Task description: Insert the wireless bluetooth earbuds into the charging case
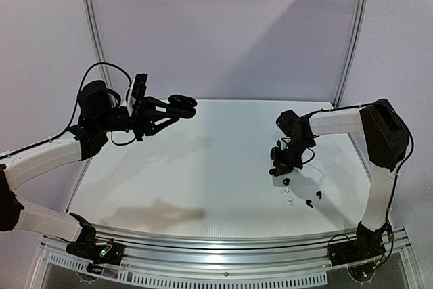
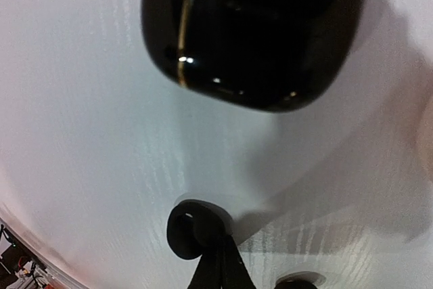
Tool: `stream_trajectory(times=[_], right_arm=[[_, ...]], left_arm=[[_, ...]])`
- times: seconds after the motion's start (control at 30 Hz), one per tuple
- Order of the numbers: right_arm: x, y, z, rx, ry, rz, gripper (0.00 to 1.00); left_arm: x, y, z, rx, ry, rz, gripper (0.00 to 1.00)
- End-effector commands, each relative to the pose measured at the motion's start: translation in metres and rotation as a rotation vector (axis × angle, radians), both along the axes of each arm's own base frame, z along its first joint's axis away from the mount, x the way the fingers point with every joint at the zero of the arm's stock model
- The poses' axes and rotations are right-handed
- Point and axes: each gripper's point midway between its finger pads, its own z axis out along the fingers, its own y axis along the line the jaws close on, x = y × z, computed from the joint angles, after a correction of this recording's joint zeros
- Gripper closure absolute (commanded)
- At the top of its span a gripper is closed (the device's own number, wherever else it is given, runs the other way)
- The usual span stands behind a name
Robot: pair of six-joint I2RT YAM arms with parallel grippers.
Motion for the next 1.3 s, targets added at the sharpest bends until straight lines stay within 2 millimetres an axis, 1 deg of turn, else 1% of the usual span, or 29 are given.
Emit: stream_trajectory(times=[0.0, 0.13, 0.23, 0.37, 0.5, 0.57, 0.7, 0.8, 0.83, 0.9, 0.97, 1.0, 1.07, 1.1, 1.13, 1.27], right_arm=[[-0.020, 0.006, -0.024, -0.034, 0.078, 0.024, 1.00], [-0.024, 0.018, -0.023, -0.018, 0.094, 0.047, 1.00], [-0.022, 0.020, -0.021, -0.020, 0.081, 0.050, 1.00], [-0.016, 0.026, -0.012, -0.006, 0.065, 0.069, 1.00], [-0.020, 0.028, 0.001, -0.004, 0.084, 0.120, 1.00], [-0.022, 0.031, 0.016, 0.018, 0.085, 0.155, 1.00], [-0.018, 0.037, 0.064, 0.054, 0.032, 0.244, 1.00], [-0.005, 0.035, 0.091, 0.031, -0.050, 0.317, 0.91], [0.001, 0.034, 0.095, 0.021, -0.076, 0.343, 0.85], [0.012, 0.033, 0.098, 0.000, -0.133, 0.420, 0.72], [0.027, 0.031, 0.092, -0.021, -0.183, 0.492, 0.62], [0.034, 0.030, 0.090, -0.026, -0.210, 0.547, 0.59], [0.046, 0.029, 0.084, -0.045, -0.241, 0.622, 0.58], [0.048, 0.030, 0.081, -0.053, -0.259, 0.705, 0.58], [0.052, 0.031, 0.080, -0.059, -0.272, 0.752, 0.58], [0.056, 0.036, 0.073, -0.053, -0.331, 0.975, 0.57]], left_arm=[[0.008, 0.002, 0.002, 0.002, -0.014, 0.020, 1.00], [0.008, 0.002, 0.001, 0.002, -0.014, 0.017, 1.00], [0.008, 0.002, 0.000, 0.002, -0.013, 0.020, 1.00], [0.007, 0.003, -0.001, 0.003, -0.012, 0.020, 1.00], [0.007, 0.003, 0.000, 0.002, -0.014, 0.024, 1.00], [0.008, 0.004, 0.000, 0.003, -0.010, 0.026, 1.00], [0.008, 0.004, -0.001, 0.008, -0.027, 0.026, 1.00], [0.008, 0.004, 0.000, 0.004, -0.032, 0.024, 1.00], [0.009, 0.004, 0.000, 0.003, -0.033, 0.026, 1.00], [0.009, 0.005, 0.002, -0.001, -0.039, 0.027, 1.00], [0.010, 0.006, 0.004, -0.005, -0.041, 0.030, 1.00], [0.010, 0.007, 0.005, -0.006, -0.041, 0.028, 1.00], [0.011, 0.008, 0.005, -0.006, -0.037, 0.030, 1.00], [0.011, 0.007, 0.005, -0.005, -0.036, 0.028, 1.00], [0.010, 0.008, 0.006, -0.006, -0.040, 0.025, 1.00], [0.009, 0.008, 0.007, -0.011, -0.021, 0.019, 1.00]])
